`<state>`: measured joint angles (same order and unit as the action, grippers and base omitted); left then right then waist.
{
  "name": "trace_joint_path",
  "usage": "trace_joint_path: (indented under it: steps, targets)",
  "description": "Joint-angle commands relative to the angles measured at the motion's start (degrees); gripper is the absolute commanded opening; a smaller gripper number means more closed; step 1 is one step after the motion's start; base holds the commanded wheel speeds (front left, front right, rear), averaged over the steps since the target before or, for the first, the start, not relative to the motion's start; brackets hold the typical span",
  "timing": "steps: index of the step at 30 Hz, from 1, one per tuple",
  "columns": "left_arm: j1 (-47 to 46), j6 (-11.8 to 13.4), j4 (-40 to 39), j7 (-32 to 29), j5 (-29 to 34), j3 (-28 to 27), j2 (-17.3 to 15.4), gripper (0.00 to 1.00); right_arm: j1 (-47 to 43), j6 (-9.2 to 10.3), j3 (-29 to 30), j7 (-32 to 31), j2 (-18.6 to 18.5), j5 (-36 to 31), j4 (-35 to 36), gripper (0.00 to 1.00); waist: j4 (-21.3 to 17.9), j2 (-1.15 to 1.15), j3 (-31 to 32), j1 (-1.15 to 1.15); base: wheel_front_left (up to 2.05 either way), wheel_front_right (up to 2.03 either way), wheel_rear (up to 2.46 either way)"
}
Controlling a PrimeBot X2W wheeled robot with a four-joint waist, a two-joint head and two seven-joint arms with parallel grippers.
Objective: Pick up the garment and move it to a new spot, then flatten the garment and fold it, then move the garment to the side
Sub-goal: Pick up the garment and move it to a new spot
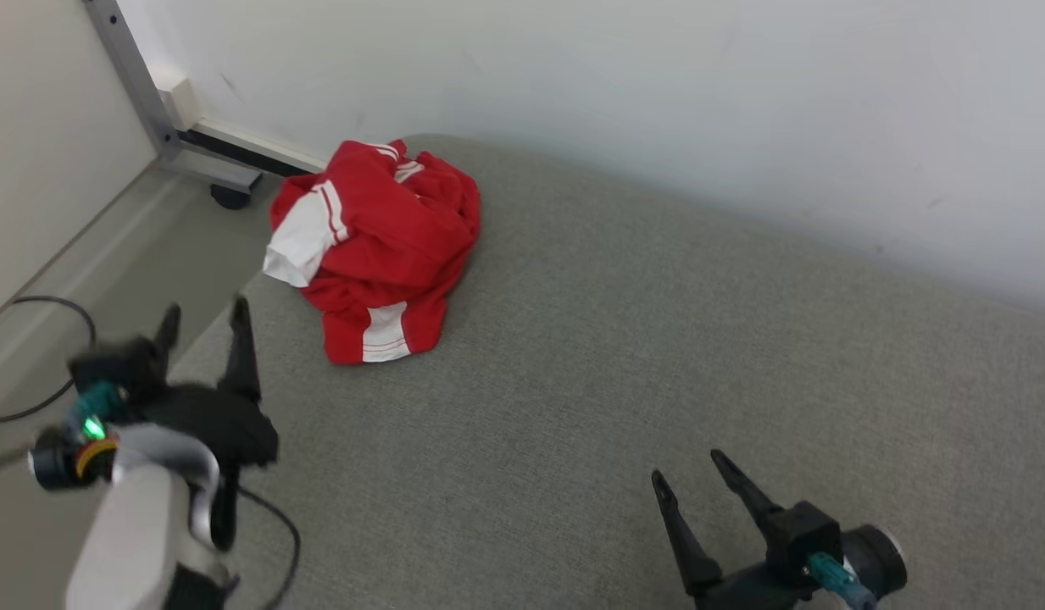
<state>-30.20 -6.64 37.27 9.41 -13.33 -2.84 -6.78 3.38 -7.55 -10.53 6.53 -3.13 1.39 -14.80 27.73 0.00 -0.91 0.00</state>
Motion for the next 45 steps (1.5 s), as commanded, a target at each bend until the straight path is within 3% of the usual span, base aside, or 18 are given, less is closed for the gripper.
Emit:
trace_joint_path:
  steps: [1,5,11,16,24,25,26,27,34,41,45]
  targets:
    - [-2.86,-0.37,1.35,-0.5,-0.93,-0.36,-0.12,1.0,0.54,0.12,-0.22,-0.81,-1.35,-0.67,1.77,1.0,-8.23,0.0,-8.99,0.0,0.0,0.0,0.0]
    - [-11.27,-0.81,7.45,-6.36,-6.43,-0.21,-0.5,1.0,0.15,0.11,-1.02,-4.07,-2.75,-1.57,9.63,1.0,-12.75,0.0,-14.77,0.0,0.0,0.0,0.0]
    - [-18.57,-0.75,9.76,-15.22,-14.66,3.03,-4.86,1.0,-1.65,0.12,0.0,-7.83,-4.74,-2.68,20.83,1.0,-17.02,0.0,-21.63,0.0,0.0,0.0,0.0]
    - [-22.81,0.14,13.8,-21.35,-17.99,1.42,-8.12,1.0,-3.41,0.12,1.04,-9.57,-5.22,-3.43,27.22,1.0,-18.9,0.0,-25.25,0.0,0.0,0.0,0.0]
    - [-26.4,3.81,17.16,-19.37,-18.56,-0.05,-8.85,1.0,-3.79,0.12,1.93,-9.93,-4.88,-3.66,29.62,1.0,-19.96,0.0,-27.68,0.0,0.0,0.0,0.0]
    - [-26.47,4.49,17.71,-18.91,-18.21,-0.02,-9.23,0.91,-3.62,0.12,1.75,-9.76,-4.71,-3.5,29.38,1.0,-20.1,0.0,-27.59,0.0,0.0,0.0,0.0]
    - [-26.51,4.97,18.01,-18.13,-17.66,0.15,-9.68,0.32,-3.41,0.11,1.57,-9.51,-4.52,-3.32,29.13,1.0,-20.23,0.0,-27.36,0.0,0.0,0.0,0.0]
    - [-26.48,5.19,18.35,-17.52,-17.32,0.37,-9.94,0.0,-3.28,0.12,1.42,-9.28,-4.34,-3.18,28.87,1.0,-20.31,0.0,-27.09,0.0,0.0,0.0,0.0]
    - [-27.09,4.91,18.75,-15.05,-15.27,1.8,-12.9,0.0,-2.24,0.12,0.37,-7.47,-3.23,-1.96,25.62,1.0,-20.18,0.0,-22.93,0.0,0.0,0.0,0.0]
    - [-27.54,4.17,14.91,-16.7,-11.77,5.0,-18.56,0.0,-2.65,0.12,-0.64,-2.56,-0.66,1.47,16.81,1.0,-19.66,0.0,-9.75,0.0,0.0,0.0,0.0]
    - [-28.48,3.2,11.23,-18.53,-10.51,6.8,-19.91,0.0,-3.47,0.12,-0.35,-0.49,0.03,2.91,13.2,1.0,-20.24,0.0,-3.26,0.0,0.0,0.0,0.0]
